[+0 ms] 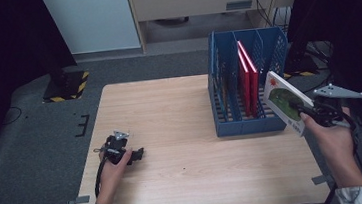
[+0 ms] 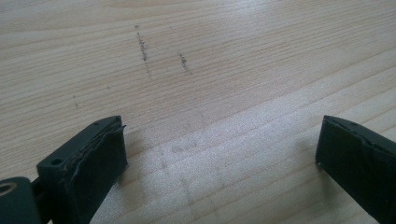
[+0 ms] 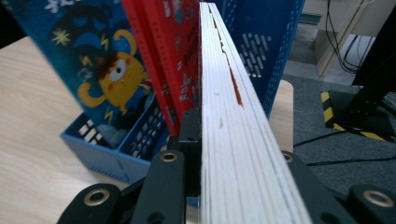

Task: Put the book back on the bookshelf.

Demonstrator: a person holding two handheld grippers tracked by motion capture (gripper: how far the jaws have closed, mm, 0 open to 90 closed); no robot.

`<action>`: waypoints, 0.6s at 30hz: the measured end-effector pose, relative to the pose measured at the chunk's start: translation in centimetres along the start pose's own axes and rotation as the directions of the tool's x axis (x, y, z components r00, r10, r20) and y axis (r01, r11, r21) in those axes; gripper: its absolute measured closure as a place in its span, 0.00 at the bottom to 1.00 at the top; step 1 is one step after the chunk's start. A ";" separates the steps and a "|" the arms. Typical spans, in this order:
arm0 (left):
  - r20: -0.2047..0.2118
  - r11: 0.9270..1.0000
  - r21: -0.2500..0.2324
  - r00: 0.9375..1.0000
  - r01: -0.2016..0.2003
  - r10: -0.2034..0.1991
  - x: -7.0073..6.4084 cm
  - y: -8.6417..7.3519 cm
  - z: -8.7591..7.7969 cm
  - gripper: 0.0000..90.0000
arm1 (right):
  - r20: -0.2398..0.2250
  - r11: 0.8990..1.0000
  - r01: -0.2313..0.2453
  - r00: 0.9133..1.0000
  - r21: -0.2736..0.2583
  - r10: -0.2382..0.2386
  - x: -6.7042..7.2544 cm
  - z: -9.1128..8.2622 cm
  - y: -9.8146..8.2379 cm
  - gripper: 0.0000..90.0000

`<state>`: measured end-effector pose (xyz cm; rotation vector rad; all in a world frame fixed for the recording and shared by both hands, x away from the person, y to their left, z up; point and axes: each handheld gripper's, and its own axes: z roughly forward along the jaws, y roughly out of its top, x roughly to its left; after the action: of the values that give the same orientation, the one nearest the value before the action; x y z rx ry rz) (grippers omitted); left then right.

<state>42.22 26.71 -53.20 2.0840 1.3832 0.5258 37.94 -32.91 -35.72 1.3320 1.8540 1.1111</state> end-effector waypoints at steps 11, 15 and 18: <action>0.000 1.000 -0.002 1.000 0.001 -0.001 0.0 0.0 0.0 0.01 | 0.070 1.000 -0.020 0.997 0.006 0.020 -1.2 4.0 2.2 0.84; -0.002 1.000 -0.003 1.000 0.003 -0.003 0.0 -0.1 0.0 0.01 | 0.102 0.999 -0.035 0.994 0.016 0.034 -1.8 5.5 2.7 0.84; -0.002 1.000 -0.003 1.000 0.003 -0.003 0.0 -0.1 0.0 0.01 | 0.106 0.999 -0.036 0.994 0.009 0.035 -2.1 6.2 2.9 0.84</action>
<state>42.17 26.70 -53.23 2.0795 1.3851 0.5282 45.10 -32.70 -36.07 1.4077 1.7686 1.0287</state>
